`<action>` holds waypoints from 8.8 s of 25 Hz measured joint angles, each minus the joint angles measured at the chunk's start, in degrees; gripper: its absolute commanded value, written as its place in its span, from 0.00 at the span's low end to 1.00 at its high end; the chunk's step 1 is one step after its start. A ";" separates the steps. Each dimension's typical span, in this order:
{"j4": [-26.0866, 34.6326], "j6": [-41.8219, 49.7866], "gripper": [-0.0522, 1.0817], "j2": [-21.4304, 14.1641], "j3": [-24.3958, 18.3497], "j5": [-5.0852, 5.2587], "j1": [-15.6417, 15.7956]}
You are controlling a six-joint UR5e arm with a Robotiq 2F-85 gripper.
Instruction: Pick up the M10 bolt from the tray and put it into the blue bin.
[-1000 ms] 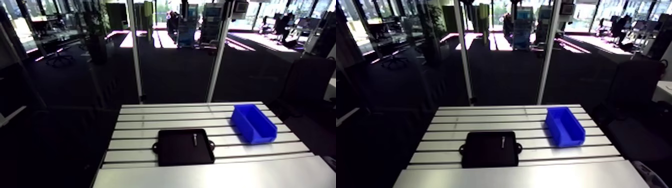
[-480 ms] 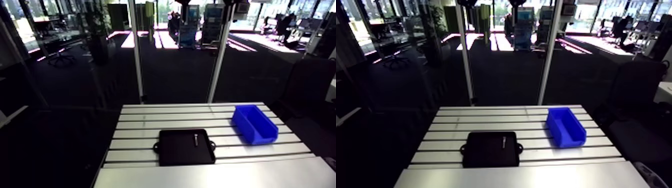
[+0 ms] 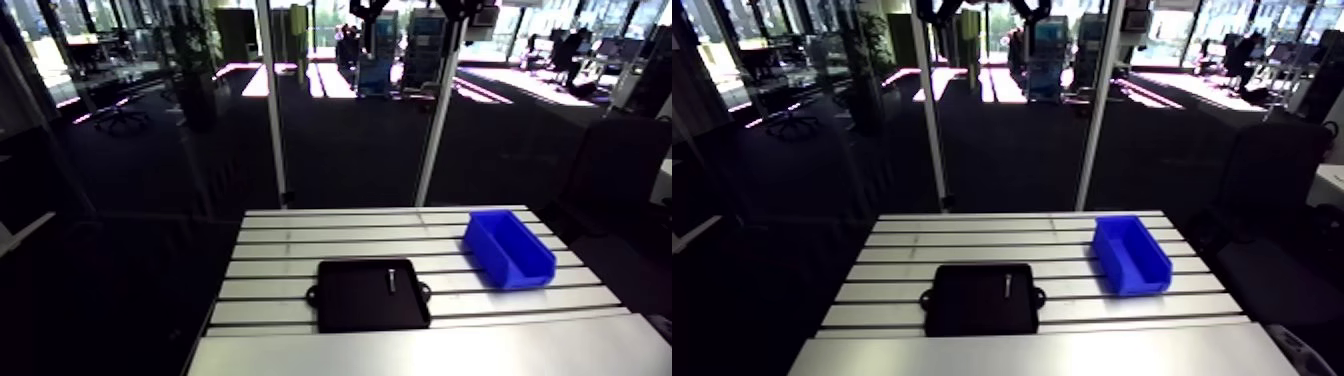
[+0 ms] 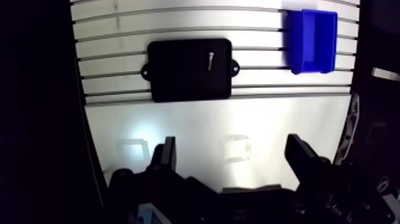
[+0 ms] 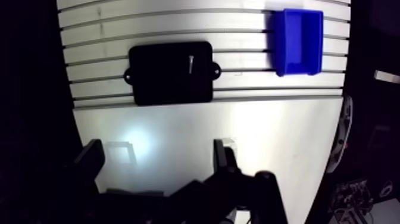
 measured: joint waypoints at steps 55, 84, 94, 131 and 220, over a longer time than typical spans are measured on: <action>-39.78 -3.45 0.05 5.11 37.63 0.51 -3.44; -48.72 0.02 0.40 10.47 42.31 0.61 -3.50; -49.62 -0.03 0.43 11.74 42.69 0.56 -3.90; -51.47 -0.04 0.67 14.08 43.00 0.54 -4.01; -36.61 -97.22 0.97 -4.23 35.50 6.97 -28.88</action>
